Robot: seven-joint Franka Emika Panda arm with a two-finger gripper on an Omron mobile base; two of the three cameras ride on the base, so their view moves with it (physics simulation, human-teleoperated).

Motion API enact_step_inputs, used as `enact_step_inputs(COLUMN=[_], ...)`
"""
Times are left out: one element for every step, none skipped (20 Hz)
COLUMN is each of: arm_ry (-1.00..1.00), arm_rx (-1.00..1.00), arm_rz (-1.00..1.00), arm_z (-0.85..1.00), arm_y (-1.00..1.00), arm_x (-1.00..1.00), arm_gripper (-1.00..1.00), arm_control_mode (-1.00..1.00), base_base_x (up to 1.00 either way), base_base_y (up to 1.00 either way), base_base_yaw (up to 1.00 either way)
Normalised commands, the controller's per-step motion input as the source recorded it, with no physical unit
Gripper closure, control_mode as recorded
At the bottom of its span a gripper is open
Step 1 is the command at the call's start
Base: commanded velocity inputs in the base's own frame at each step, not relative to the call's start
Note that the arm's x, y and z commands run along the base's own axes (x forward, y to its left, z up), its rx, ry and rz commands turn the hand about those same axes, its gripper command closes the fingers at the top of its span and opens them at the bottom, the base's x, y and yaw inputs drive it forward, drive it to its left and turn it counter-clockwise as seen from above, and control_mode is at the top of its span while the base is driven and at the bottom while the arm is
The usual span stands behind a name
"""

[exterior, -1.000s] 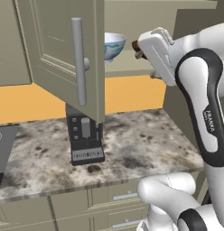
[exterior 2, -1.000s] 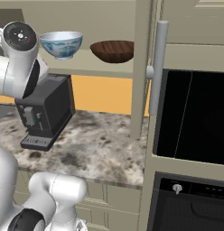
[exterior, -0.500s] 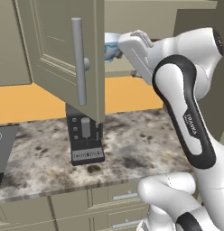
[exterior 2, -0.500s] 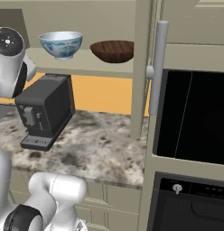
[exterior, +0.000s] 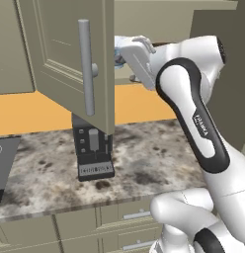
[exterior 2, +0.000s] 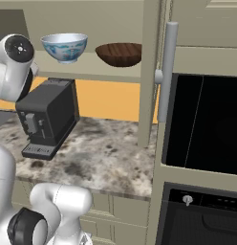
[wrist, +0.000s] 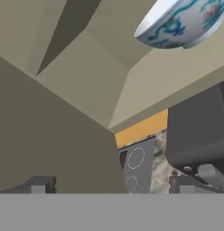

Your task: Move the bowls from the cabinet to the plates on the dining table.

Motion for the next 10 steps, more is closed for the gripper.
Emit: enact_step_inputs(arm_ry=[0.00,0.00,0.02,0.05,0.03,0.02,0.02,0.01,0.02,0.01], arm_rx=[0.10,0.09,0.09,0.08,0.07,0.07,0.07,0.06,0.07,0.05], arm_rz=[0.16,0.16,0.16,0.16,0.15,0.14,0.14,0.14,0.14,0.12], arm_z=[0.01,0.00,0.00,0.00,0.00,0.00,0.00,0.00,0.00,0.00], arm_y=[0.44,0.46,0.49,0.55,0.49,0.40,0.37,0.32,0.26,0.19], arm_x=[0.00,0.00,0.00,0.00,0.00,0.00,0.00,0.00,0.00,0.09], arm_gripper=[-1.00,-1.00,-1.00,-1.00,-1.00,-1.00,-1.00,-1.00,-1.00,-1.00], arm_control_mode=[-1.00,-1.00,-1.00,-1.00,-1.00,-1.00,-1.00,-1.00,-1.00,-1.00], base_base_x=[0.00,0.00,0.00,0.00,0.00,0.00,0.00,0.00,0.00,0.00], base_base_y=[0.00,0.00,0.00,0.00,0.00,0.00,0.00,0.00,0.00,0.00], base_base_yaw=[0.00,0.00,0.00,0.00,0.00,0.00,0.00,0.00,0.00,0.00])
